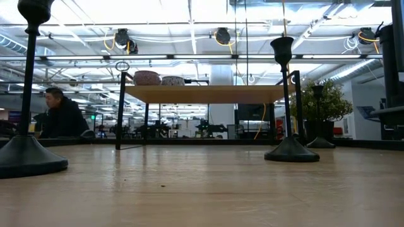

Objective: Pick & Place candle stick holders
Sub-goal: Put the bottom candle holder on the shelf

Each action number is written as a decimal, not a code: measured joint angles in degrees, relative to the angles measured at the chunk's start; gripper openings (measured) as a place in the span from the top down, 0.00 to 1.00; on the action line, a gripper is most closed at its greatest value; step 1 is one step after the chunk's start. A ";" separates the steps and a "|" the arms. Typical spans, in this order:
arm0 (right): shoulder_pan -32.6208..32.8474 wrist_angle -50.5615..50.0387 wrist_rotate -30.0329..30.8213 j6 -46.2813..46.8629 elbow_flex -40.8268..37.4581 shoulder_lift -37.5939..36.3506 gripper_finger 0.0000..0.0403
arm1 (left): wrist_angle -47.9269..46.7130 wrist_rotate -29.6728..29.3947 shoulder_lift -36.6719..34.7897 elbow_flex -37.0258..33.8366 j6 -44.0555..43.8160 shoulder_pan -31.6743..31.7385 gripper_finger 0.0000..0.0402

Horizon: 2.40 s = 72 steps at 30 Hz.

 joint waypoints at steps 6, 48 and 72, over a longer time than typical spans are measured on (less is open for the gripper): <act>0.00 0.02 0.00 0.00 0.00 -0.02 0.78 | 0.07 -1.06 0.00 -0.72 0.38 0.24 0.82; 0.00 -0.03 -0.02 0.00 -0.02 0.00 0.78 | 0.68 4.85 -7.41 -14.36 -3.00 1.46 0.53; 0.02 -0.01 0.00 0.20 -0.01 0.02 0.78 | 3.84 3.06 -3.53 -14.34 4.03 3.26 0.58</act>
